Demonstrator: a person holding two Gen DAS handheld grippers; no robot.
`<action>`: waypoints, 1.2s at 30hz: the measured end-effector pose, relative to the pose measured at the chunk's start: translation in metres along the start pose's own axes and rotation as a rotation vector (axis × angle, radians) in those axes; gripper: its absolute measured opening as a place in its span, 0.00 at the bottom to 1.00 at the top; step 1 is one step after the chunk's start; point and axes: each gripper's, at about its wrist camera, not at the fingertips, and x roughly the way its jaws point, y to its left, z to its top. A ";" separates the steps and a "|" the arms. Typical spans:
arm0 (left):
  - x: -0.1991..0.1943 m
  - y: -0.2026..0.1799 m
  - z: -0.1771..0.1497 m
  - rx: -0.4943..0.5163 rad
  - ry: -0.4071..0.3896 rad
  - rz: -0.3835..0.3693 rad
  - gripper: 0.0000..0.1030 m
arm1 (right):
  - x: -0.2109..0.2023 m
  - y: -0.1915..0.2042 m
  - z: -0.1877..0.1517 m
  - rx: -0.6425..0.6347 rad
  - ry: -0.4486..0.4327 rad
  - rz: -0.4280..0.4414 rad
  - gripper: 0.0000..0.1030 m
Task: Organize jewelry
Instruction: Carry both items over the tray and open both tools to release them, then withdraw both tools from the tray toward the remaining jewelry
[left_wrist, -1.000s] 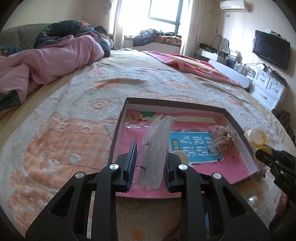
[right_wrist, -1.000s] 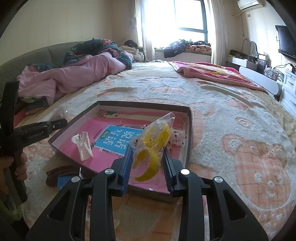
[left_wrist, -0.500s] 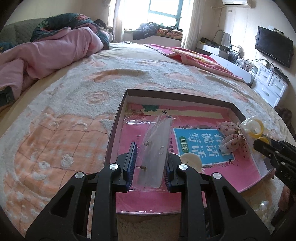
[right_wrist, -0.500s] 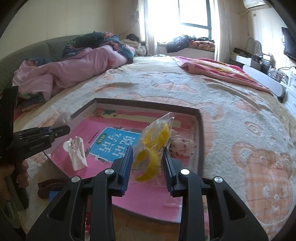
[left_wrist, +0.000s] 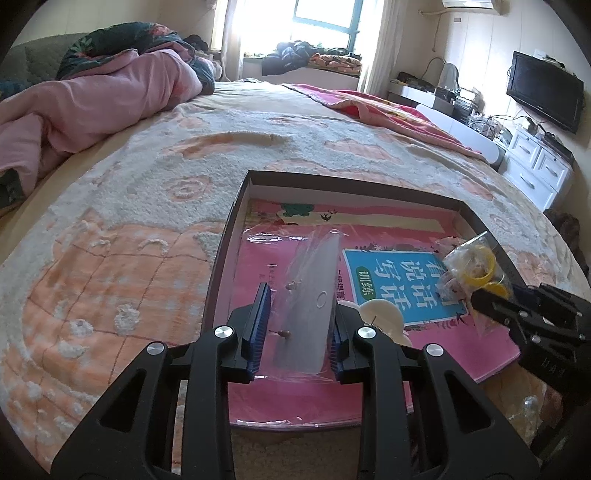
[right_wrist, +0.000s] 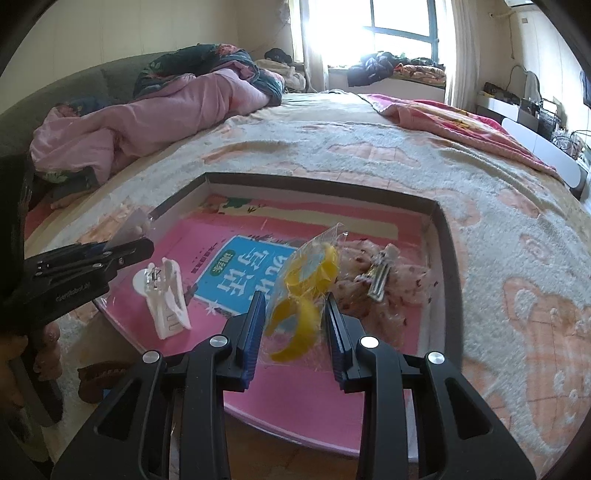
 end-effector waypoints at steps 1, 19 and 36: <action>0.000 0.000 0.000 0.000 0.000 0.000 0.19 | 0.000 0.002 -0.001 -0.005 0.001 -0.003 0.29; -0.005 -0.003 0.001 0.000 -0.013 -0.003 0.29 | -0.034 -0.012 -0.025 0.029 -0.064 -0.039 0.46; -0.044 -0.008 -0.003 -0.019 -0.099 0.018 0.76 | -0.075 -0.022 -0.035 0.046 -0.160 -0.075 0.77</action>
